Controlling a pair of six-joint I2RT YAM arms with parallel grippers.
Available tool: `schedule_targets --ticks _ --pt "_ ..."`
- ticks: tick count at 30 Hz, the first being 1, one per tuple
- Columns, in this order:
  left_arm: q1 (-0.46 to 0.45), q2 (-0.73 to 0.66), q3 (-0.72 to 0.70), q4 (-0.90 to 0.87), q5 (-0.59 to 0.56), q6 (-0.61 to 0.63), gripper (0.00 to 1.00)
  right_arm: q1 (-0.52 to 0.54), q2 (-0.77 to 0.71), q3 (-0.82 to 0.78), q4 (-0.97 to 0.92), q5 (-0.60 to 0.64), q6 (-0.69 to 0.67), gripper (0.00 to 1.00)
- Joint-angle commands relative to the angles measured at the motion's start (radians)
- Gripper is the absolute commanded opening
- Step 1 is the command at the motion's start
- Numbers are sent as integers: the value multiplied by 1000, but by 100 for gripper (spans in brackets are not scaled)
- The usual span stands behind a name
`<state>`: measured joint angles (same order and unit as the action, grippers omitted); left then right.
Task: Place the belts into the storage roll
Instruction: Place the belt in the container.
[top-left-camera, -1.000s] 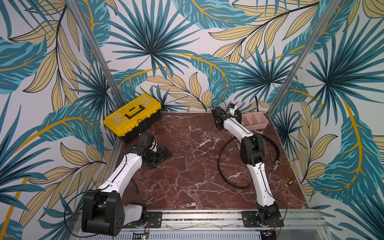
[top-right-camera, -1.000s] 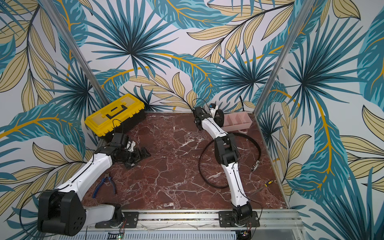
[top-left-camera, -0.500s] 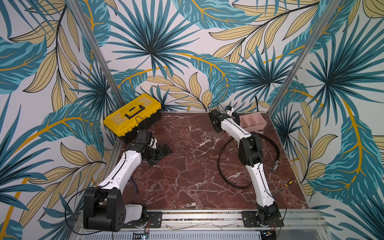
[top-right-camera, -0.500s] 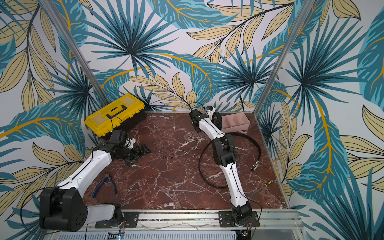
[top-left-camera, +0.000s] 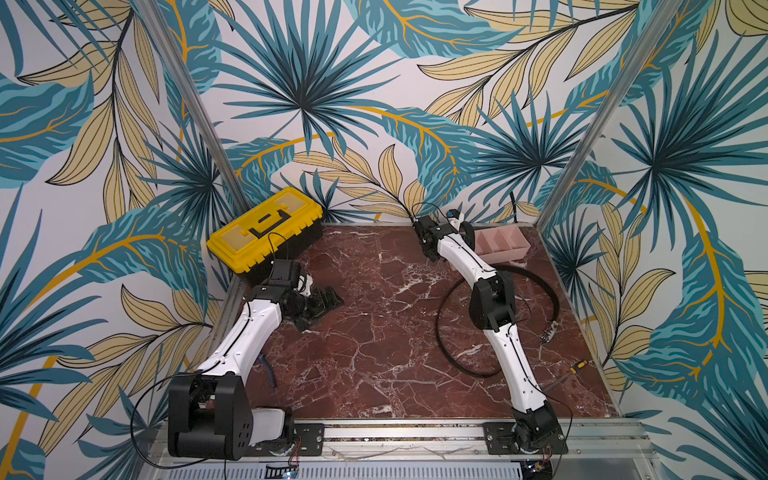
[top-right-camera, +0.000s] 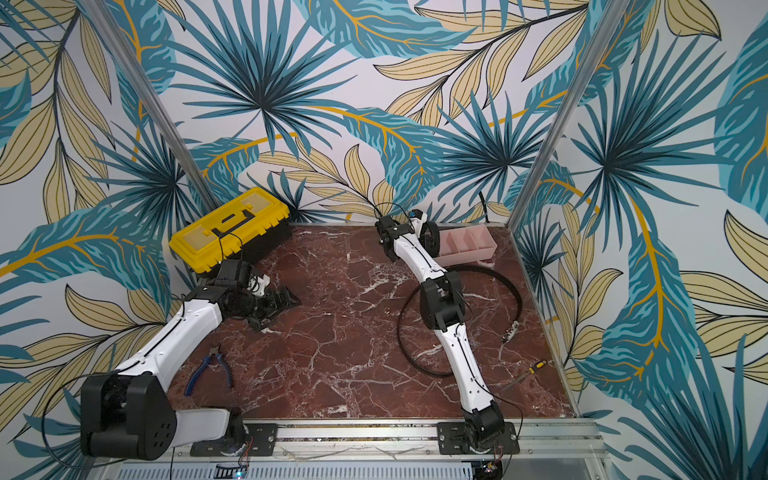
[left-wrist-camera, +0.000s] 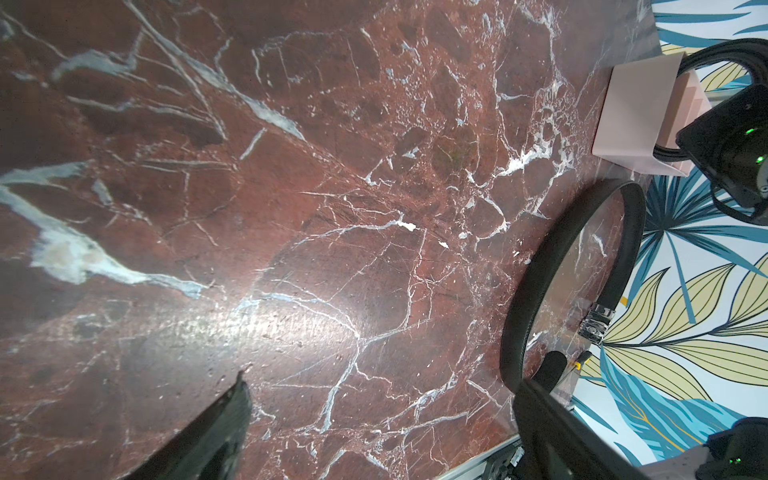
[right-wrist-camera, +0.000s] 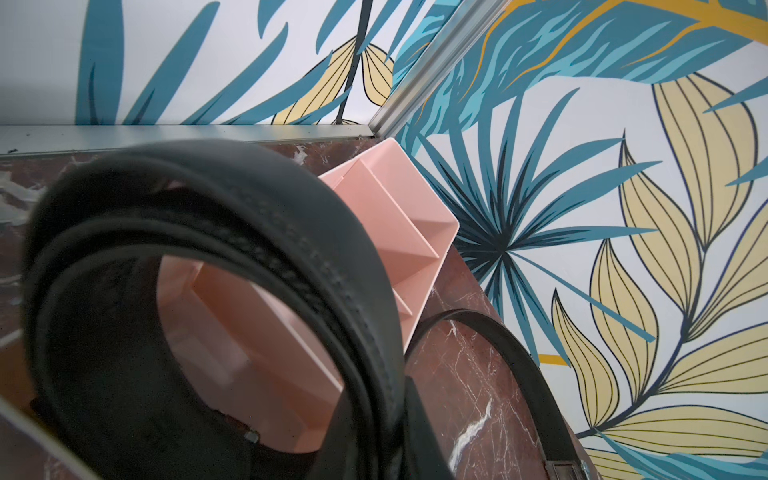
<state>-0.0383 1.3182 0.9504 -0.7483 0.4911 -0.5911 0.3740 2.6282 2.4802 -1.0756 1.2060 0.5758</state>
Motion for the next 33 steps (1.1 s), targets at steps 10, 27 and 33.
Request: schedule_targets --ticks 10,27,33 --pt "20 -20 4 7 17 22 100 17 -77 -171 19 -123 63 28" --pt "21 -94 -32 9 1 1 99 38 -214 -296 61 -64 131 47" --pt "20 -114 -34 8 -9 -5 99 45 -259 -338 78 -76 143 53"
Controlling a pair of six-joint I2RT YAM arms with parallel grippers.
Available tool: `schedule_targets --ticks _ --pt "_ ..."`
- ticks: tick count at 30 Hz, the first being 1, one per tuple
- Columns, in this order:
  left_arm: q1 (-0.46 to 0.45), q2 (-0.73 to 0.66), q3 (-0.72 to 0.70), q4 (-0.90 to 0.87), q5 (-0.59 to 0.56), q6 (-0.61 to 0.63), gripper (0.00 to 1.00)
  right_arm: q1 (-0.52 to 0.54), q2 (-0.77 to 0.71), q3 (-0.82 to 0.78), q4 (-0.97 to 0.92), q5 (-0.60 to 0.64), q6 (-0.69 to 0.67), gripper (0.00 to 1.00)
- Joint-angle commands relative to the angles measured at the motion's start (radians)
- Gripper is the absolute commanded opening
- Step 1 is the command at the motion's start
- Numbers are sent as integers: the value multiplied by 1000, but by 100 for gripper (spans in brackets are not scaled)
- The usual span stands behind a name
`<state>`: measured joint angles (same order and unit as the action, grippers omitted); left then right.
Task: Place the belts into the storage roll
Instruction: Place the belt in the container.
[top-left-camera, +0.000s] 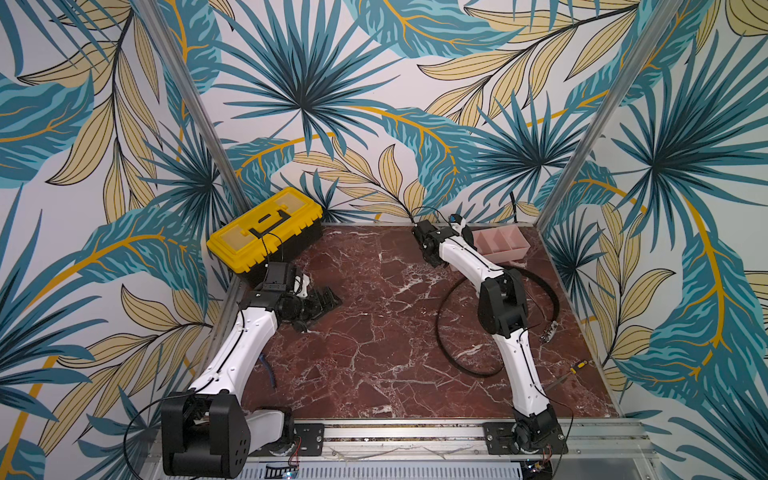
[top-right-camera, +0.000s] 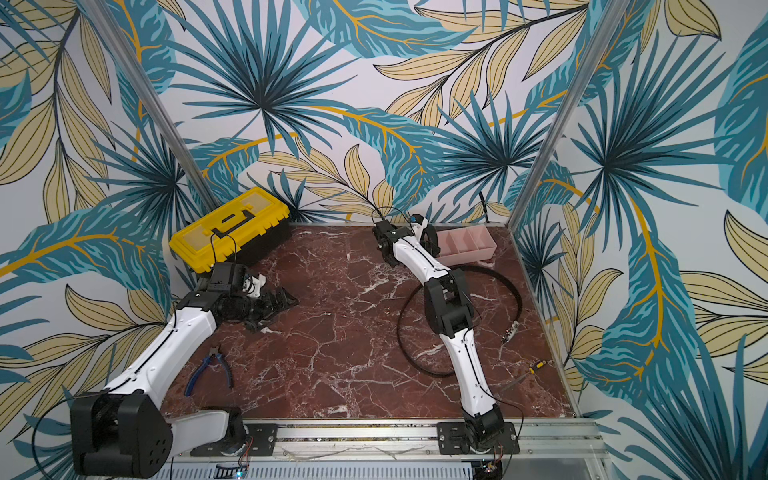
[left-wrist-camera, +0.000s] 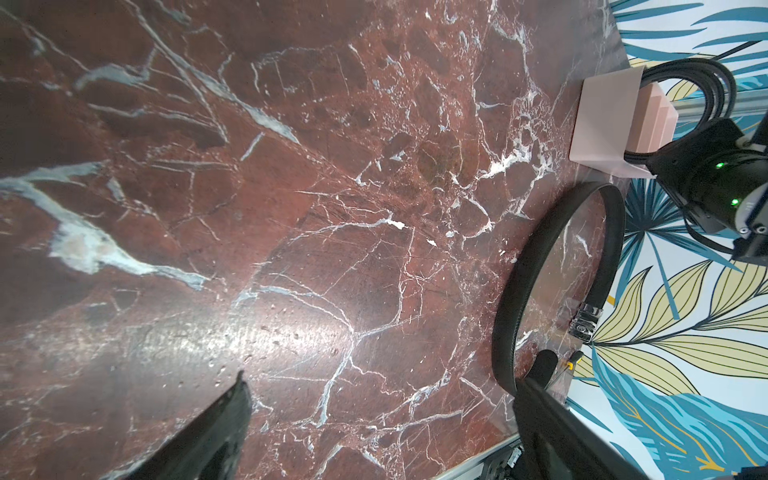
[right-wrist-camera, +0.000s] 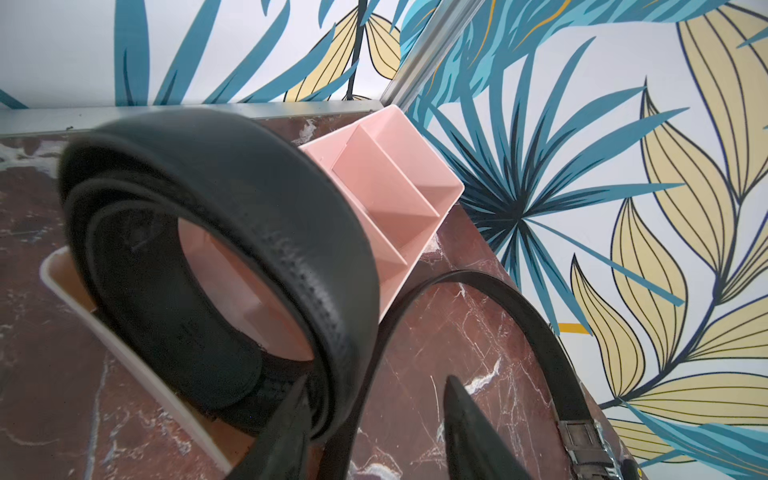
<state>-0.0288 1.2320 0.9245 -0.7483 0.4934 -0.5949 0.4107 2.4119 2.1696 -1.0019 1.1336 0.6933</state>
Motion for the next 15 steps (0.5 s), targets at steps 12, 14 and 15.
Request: schedule_targets --ticks 12,14,15 --pt "12 -72 -38 19 -51 -18 100 67 -294 -263 342 -351 -206 99" --pt "12 -62 -35 33 -48 -26 100 66 -362 -320 364 -389 -222 99" --pt "12 -57 -32 43 -44 -30 100 66 -391 -341 357 -391 -220 100"
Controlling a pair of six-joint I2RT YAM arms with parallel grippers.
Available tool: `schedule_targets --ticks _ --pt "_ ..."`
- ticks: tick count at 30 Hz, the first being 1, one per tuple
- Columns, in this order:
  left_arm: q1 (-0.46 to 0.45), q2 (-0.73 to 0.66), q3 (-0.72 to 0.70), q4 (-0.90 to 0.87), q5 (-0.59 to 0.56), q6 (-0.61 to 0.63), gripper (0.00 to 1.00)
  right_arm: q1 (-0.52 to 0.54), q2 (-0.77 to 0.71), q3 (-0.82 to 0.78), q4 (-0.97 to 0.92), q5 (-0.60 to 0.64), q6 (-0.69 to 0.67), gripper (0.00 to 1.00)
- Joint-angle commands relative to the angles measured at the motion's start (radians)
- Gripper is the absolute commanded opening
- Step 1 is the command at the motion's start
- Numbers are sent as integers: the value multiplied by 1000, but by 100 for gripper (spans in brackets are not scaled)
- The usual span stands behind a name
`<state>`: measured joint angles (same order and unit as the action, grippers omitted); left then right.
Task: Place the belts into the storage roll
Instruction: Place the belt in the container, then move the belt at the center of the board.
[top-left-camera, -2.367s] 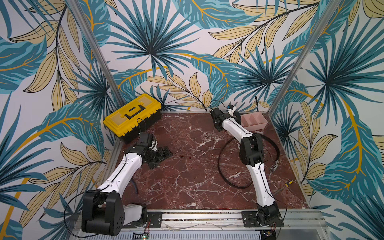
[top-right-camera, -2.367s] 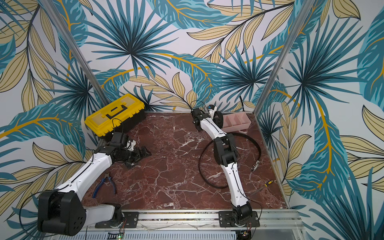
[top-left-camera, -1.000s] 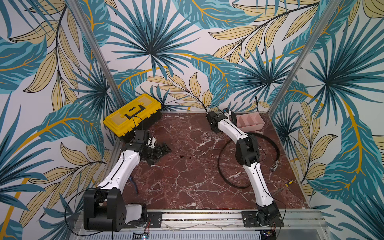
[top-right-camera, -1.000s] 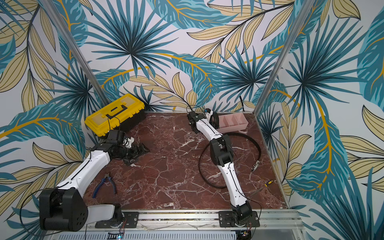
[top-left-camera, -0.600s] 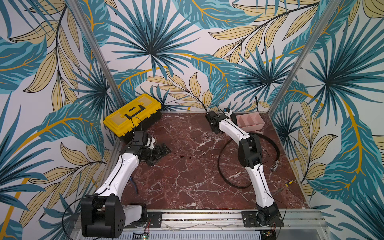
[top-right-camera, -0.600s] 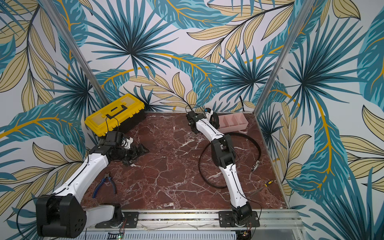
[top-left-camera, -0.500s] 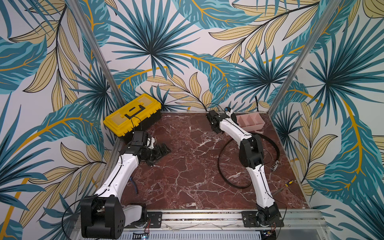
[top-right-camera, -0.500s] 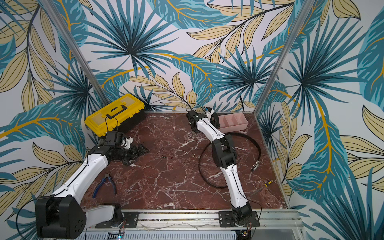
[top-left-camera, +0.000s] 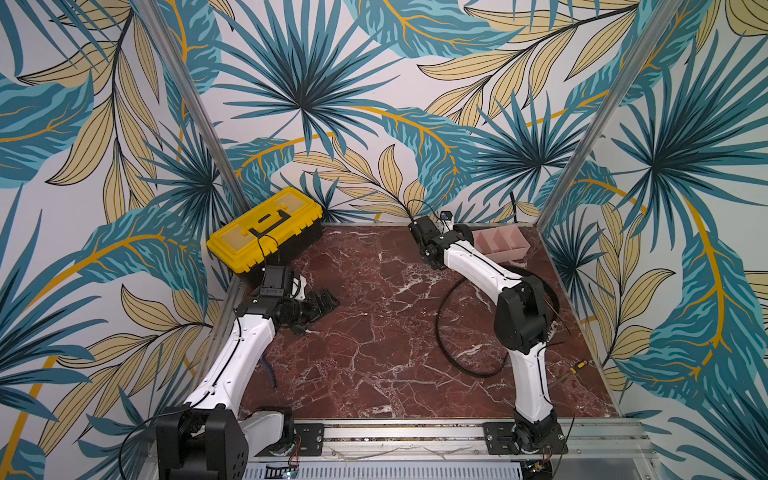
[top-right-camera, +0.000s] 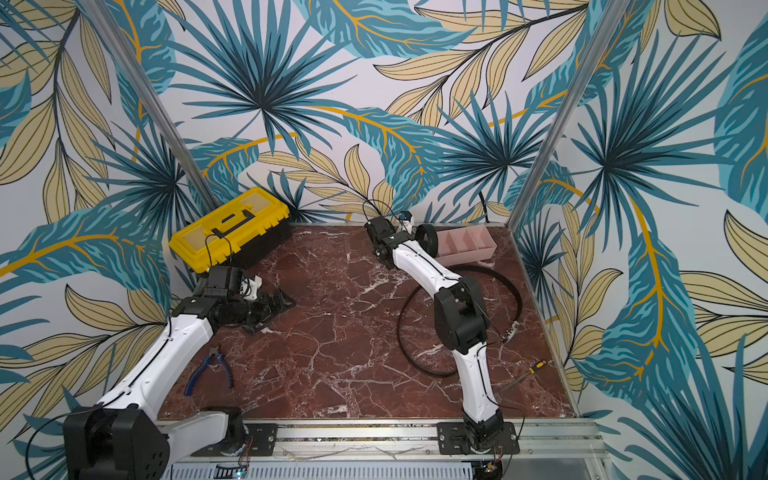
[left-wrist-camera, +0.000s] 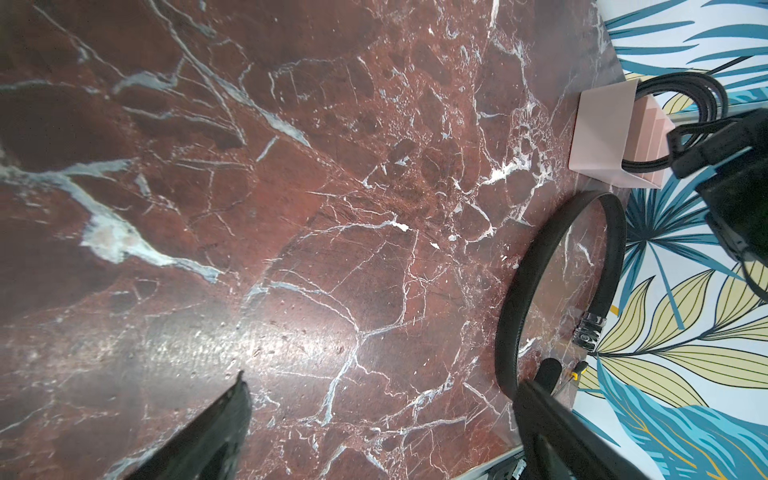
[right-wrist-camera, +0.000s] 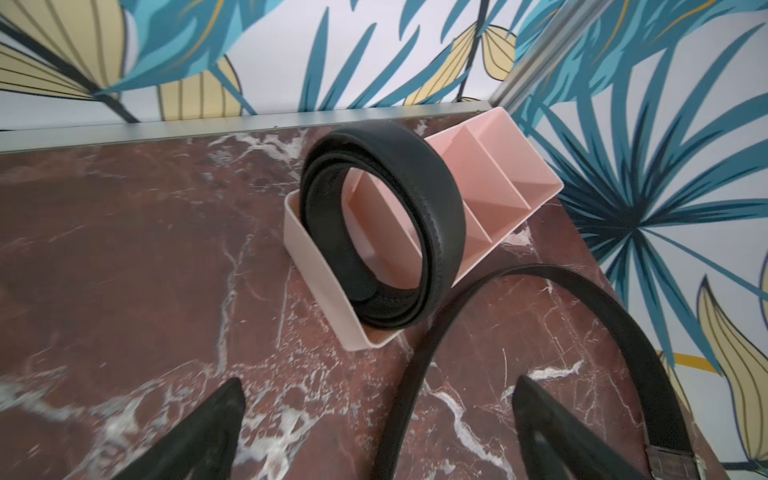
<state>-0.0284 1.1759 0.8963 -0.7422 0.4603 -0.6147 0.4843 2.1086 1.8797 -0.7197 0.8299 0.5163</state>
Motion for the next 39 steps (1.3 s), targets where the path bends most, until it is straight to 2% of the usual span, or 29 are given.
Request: schedule_targets --ticks 1,2,4,7,9,11,12,15,17,21,25,29,32,36,39 --pt "12 7 -4 49 -7 -15 100 -11 -126 -75 53 -104 -29 99" --pt "10 17 -2 60 -2 -18 100 -18 -155 -88 22 -139 -1 99" --pt "2 47 9 79 7 -22 100 -68 -189 -65 -164 -271 98 100" --pt "-51 99 42 113 -4 -38 100 -114 -236 -96 -342 -423 103 99" --pt "-149 142 94 134 -53 -40 100 -119 -282 -141 -427 -440 96 100" --pt "-270 214 179 136 -81 -47 100 -147 -341 -190 -515 -469 148 100" --pt "-333 262 227 137 -84 -73 100 -182 -377 -230 -529 -529 156 100" --pt "-505 393 354 134 -115 -187 100 -270 -507 -360 -513 -600 186 99" --pt "-584 469 420 137 -137 -277 99 -306 -580 -407 -497 -626 177 99" --pt "-710 655 598 66 -189 -306 100 -366 -660 -434 -525 -673 174 100" --pt "-771 835 765 -80 -249 -280 100 -402 -736 -466 -525 -719 136 100" --pt "-831 933 871 -99 -293 -234 100 -448 -804 -519 -525 -773 102 99" --pt "-858 1033 982 -231 -355 -230 99 -479 -855 -569 -517 -806 87 99" --pt "-889 1130 1065 -320 -415 -216 100 -507 -906 -609 -528 -836 70 100" --pt "-905 1199 1129 -372 -435 -205 94 -509 -931 -622 -546 -821 58 100"
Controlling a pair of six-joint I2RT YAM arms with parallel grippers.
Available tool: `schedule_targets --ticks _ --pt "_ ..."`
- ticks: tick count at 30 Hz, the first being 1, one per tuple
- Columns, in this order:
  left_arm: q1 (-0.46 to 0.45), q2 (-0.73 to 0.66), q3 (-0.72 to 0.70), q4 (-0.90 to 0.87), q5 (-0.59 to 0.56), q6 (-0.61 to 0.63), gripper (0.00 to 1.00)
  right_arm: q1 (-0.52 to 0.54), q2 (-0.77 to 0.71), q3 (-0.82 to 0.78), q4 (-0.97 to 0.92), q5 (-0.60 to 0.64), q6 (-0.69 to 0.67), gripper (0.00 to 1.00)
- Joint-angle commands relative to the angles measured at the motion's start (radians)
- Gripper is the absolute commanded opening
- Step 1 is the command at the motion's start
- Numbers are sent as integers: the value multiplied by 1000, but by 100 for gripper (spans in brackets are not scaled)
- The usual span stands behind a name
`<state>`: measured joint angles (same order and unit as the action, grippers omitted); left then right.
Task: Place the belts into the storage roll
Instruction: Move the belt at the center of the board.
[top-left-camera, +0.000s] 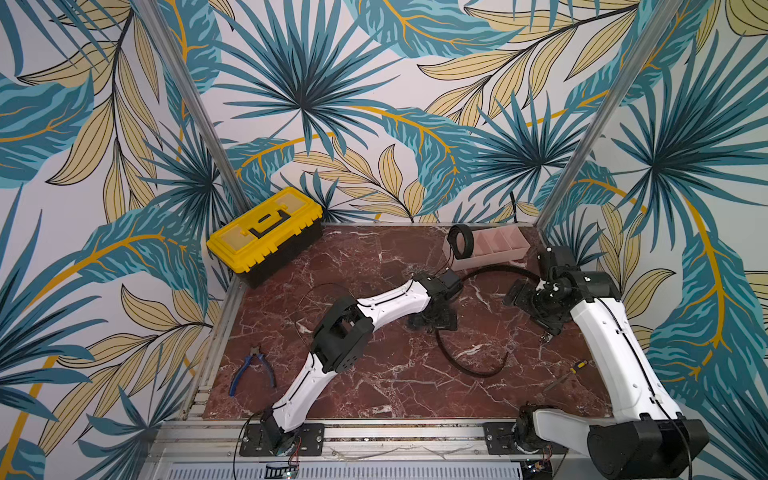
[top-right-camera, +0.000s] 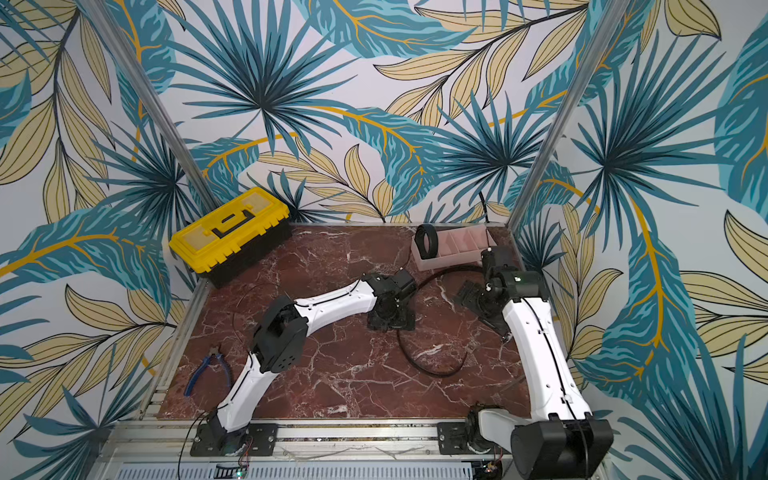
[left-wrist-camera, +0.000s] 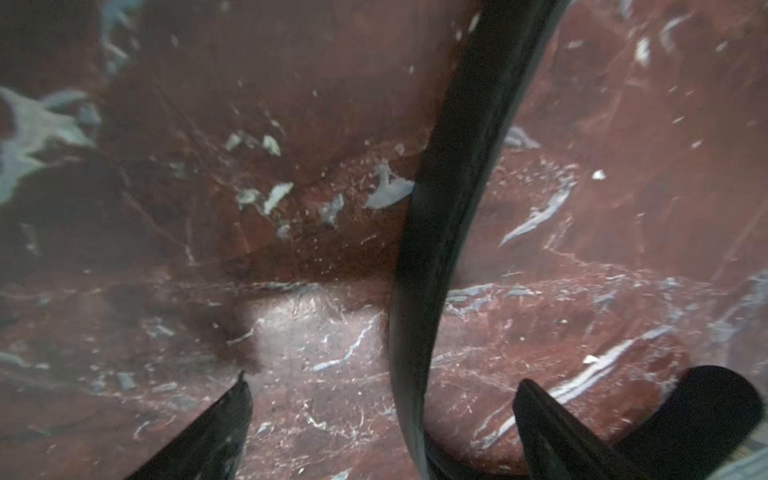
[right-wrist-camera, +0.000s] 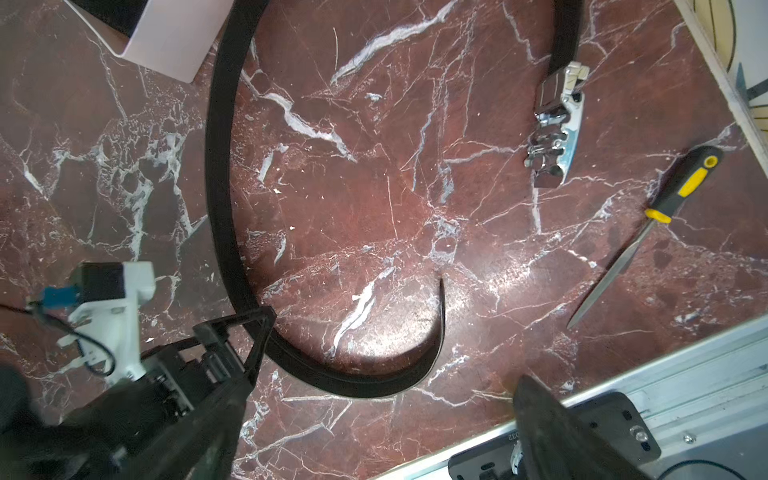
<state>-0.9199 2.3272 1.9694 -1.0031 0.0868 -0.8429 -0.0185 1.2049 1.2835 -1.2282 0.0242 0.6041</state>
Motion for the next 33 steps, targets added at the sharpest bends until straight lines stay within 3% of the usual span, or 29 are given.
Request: schedule_targets --ticks 1,3,6,10,14,20,26,33 --pt "-17 53 73 -129 -73 26 91 -8 -37 -36 -35 -16 -26 100" --pt "-20 102 95 -153 -89 36 80 -8 -51 -58 -32 -32 -15 99" --pt "-18 96 84 -166 -122 54 73 -8 -62 -79 -26 -40 -11 99" --pt "-11 52 17 -167 -152 77 38 -8 -62 -80 -19 -28 -10 99" --pt "23 -49 -133 -167 -187 94 25 -8 -55 -92 1 -23 1 99" --pt "81 -251 -399 -167 -308 197 23 -8 -48 -135 71 -34 0 99" --pt "199 -386 -622 -158 -395 317 23 2 9 -184 202 -98 17 99" --pt "447 -480 -765 -93 -383 399 23 81 181 -62 230 -26 -23 99"
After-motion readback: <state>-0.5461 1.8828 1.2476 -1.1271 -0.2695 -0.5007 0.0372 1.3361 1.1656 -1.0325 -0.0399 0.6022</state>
